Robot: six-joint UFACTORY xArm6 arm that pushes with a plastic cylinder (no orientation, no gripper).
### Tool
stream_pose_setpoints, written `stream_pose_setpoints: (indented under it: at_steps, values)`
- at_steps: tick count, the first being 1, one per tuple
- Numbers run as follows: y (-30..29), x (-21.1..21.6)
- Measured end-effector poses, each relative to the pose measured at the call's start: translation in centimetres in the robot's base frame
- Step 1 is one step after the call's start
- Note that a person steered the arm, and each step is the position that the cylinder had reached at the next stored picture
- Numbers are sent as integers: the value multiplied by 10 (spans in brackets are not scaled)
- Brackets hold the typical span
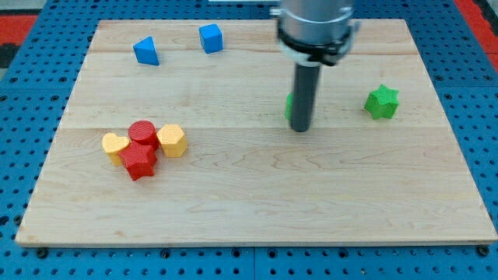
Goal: Move the green circle to the green star
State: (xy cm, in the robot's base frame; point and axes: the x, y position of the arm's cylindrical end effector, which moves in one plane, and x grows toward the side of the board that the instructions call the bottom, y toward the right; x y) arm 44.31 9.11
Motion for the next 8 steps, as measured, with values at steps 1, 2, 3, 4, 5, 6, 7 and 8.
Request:
stream_pose_setpoints:
  at_steps: [1, 2, 3, 4, 5, 6, 7, 8]
  values:
    - [-53, -4]
    - [-107, -12]
    - [-42, -28]
    - [7, -28]
    - [-8, -39]
    - [0, -44]
    - [32, -44]
    - [36, -43]
